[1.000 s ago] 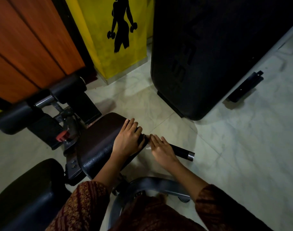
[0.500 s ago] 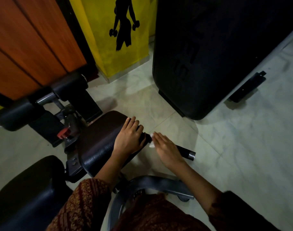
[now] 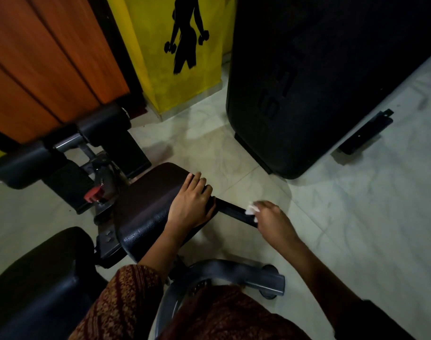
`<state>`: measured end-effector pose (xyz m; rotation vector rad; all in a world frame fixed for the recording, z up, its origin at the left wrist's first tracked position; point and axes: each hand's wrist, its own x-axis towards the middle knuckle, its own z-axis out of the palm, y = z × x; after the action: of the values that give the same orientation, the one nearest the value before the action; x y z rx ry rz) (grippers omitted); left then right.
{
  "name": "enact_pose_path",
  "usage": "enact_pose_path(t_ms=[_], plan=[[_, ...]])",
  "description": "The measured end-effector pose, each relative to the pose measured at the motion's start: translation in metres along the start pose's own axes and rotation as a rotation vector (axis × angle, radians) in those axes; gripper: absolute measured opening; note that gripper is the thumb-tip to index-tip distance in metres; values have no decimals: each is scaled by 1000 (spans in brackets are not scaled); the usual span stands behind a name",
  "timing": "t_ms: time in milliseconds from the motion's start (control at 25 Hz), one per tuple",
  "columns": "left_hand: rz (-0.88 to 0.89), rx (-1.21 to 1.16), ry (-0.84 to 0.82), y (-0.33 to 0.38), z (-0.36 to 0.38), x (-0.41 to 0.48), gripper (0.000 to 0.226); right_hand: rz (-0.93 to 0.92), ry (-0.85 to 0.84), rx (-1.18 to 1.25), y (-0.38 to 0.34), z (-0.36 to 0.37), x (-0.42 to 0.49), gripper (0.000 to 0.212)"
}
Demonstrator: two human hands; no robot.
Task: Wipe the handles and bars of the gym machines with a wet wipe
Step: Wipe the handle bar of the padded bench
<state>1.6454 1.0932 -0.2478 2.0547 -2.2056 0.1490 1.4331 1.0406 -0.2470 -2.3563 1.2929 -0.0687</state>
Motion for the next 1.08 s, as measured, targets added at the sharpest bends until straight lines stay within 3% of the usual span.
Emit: enact_pose_path(t_ms=[80, 240, 280, 480, 640, 720, 840, 1000, 1080], plan=[[3, 3, -7, 1, -1, 0, 44, -44, 21, 44, -24, 12, 33, 38], [5, 1, -11, 0, -1, 0, 45, -97, -275, 25, -39, 34, 57, 30], [7, 5, -16, 0, -1, 0, 46, -87, -282, 1, -30, 33, 51, 30], [-8, 15, -37, 1, 0, 1, 45, 12, -204, -153, 14, -6, -13, 32], [-5, 19, -47, 0, 0, 1, 45, 86, -187, -271, -5, -17, -8, 25], [-2, 25, -60, 0, -2, 1, 47, -5, -112, -228, -19, -1, 13, 29], [-4, 14, -56, 0, -2, 1, 48, -142, -151, -200, -25, 25, 17, 43], [-8, 2, -39, 2, -2, 1, 44, -171, 112, -282, 11, 18, -24, 50], [-9, -8, -36, 2, -1, 1, 42, -155, 200, -349, 27, 12, -51, 43]])
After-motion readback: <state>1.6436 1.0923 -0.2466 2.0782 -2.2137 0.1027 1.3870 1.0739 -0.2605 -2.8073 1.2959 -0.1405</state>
